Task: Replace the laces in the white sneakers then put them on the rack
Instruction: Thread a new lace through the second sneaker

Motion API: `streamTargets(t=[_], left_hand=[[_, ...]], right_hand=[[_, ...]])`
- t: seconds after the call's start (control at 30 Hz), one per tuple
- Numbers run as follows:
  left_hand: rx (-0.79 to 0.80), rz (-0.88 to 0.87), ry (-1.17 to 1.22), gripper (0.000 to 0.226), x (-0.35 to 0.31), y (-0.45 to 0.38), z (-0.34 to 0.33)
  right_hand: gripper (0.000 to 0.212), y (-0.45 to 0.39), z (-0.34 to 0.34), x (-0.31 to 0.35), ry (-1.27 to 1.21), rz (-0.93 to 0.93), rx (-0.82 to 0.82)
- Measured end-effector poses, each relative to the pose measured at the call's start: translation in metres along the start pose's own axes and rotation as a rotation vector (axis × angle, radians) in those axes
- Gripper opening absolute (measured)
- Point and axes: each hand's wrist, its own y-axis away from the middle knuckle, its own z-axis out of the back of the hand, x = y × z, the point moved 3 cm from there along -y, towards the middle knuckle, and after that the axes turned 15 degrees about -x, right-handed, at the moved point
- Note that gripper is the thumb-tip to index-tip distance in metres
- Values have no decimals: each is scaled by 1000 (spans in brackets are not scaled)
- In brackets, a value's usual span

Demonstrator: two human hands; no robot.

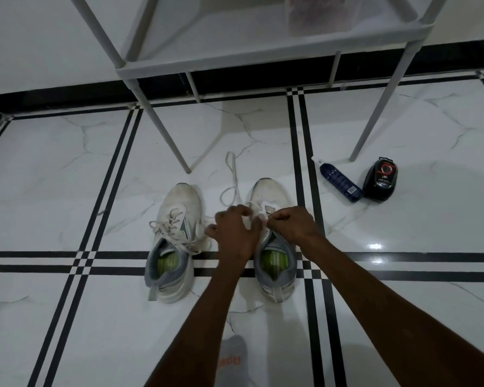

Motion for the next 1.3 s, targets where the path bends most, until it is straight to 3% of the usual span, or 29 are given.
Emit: streamTargets(t=[0.1,0.17,0.23,0.27,0.33,0.4,0.5,0.6,0.67,0.8,0.87,0.97,1.03,1.1,1.17,1.23,1.3], left_hand=[[51,5,-15,10,5,3,-12],[-160,38,-76,12,15,-7,8],[-419,178,-107,15,34,-26,35],[-454,229,-132,15,44,-34,42],[-374,232,-120,22,41,-37,43],[-268,100,-35,34,20,-25,31],[-67,-78,-2,24,-5,-5,3],[73,-114,-74,12,1,3,-19],[51,-101,-137,15,6,6,-18],[-184,170,-138,17,38,-5,13],[-177,241,-170,18,53,-12,25],[-166,191,-129,17,42,-21,28],[-172,31,11,10,20,-28,21],[-1,-82,126,29,4,-32,2],[218,-94,91,42,0,-36,-17],[358,-87,-51,31,0,-34,-21],[361,-101,-160,26,3,-33,-13]], right_hand=[[14,0,2,-3,-2,6,-10],[14,1,5,-4,-9,-7,-22],[15,1,7,-4,1,-3,-34],[16,2,8,-4,0,-8,-37],[15,2,8,-3,-8,-19,-26],[14,2,7,-2,-5,-16,-19],[14,3,6,-2,-24,-2,-27],[15,5,5,-1,-34,-1,-34],[14,5,5,-1,-14,1,-34],[11,7,8,-2,7,15,-78],[10,6,9,-2,11,22,-88],[8,1,10,-3,8,0,-70],[10,0,11,-3,14,-8,-37],[13,-2,13,-1,27,7,13],[13,-3,14,1,59,44,49],[10,-7,18,6,124,122,3],[10,-11,25,13,133,237,-125]])
